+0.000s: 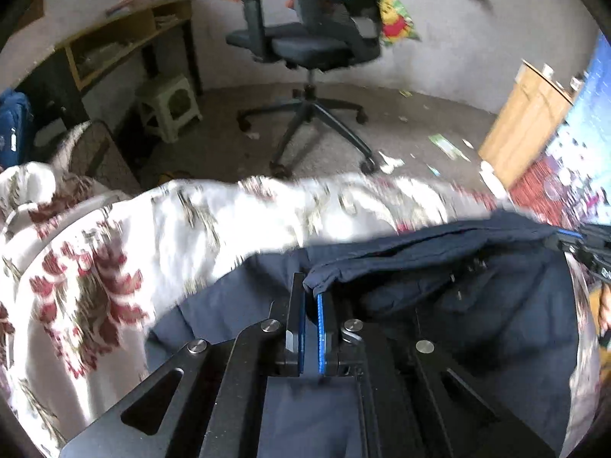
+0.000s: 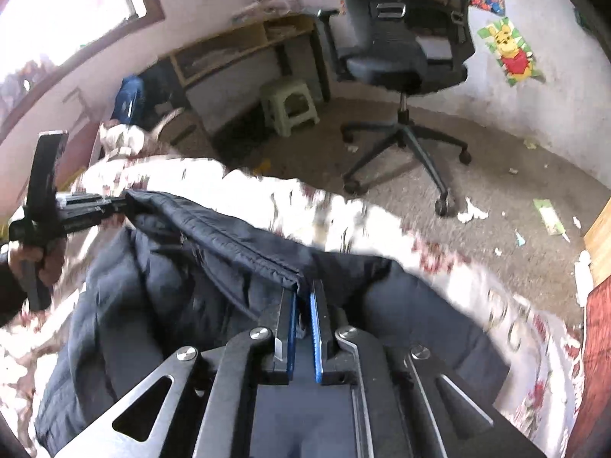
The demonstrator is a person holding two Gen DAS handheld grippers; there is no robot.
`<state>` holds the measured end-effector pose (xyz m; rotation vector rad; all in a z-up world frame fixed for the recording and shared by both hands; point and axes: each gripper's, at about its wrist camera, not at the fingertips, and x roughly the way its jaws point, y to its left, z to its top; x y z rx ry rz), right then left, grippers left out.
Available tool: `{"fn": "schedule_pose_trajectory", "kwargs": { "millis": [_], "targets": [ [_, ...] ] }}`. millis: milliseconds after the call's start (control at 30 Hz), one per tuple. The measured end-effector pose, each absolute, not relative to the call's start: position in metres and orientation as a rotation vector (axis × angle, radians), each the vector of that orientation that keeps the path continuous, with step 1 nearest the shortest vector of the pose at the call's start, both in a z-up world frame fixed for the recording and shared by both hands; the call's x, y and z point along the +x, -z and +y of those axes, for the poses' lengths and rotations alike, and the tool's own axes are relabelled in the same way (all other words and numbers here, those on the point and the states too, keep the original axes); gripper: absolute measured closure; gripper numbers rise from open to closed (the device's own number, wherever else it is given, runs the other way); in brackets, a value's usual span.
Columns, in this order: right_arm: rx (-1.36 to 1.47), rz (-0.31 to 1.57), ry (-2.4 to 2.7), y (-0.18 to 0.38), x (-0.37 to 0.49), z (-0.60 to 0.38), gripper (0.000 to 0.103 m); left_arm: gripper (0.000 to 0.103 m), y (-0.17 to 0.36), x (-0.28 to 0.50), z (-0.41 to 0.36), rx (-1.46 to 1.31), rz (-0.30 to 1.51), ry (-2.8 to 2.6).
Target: Fold large clothes
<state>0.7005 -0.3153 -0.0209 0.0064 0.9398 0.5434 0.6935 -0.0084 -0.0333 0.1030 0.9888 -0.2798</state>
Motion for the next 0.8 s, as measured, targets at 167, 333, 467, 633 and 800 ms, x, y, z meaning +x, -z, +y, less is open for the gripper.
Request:
{"fn": "schedule_pose_trajectory", "kwargs": {
  "millis": [167, 333, 467, 633, 800],
  "targets": [
    [-0.028, 1.010, -0.527, 0.061, 0.684, -0.305, 0.097, 0.099, 0.074, 0.677, -0.020, 0.144, 1.069, 0.281],
    [-0.060, 1.008, -0.481, 0.081, 0.679, -0.294, 0.096, 0.099, 0.098, 0.674, -0.032, 0.179, 1.083, 0.244],
    [-0.082, 0.977, -0.481, 0.067, 0.667, -0.296, 0.091, 0.098, 0.083, 0.662, -0.024, 0.159, 1.018, 0.271],
    [0.046, 0.881, -0.510, 0.023, 0.665, -0.315, 0.085, 0.093, 0.041, 0.644, -0.011, 0.108, 0.920, 0.314],
    [0.174, 0.845, -0.500, -0.002, 0.695, -0.309, 0.083, 0.087, 0.000, 0.662, -0.009, -0.033, 0.823, 0.318]
  ]
}}
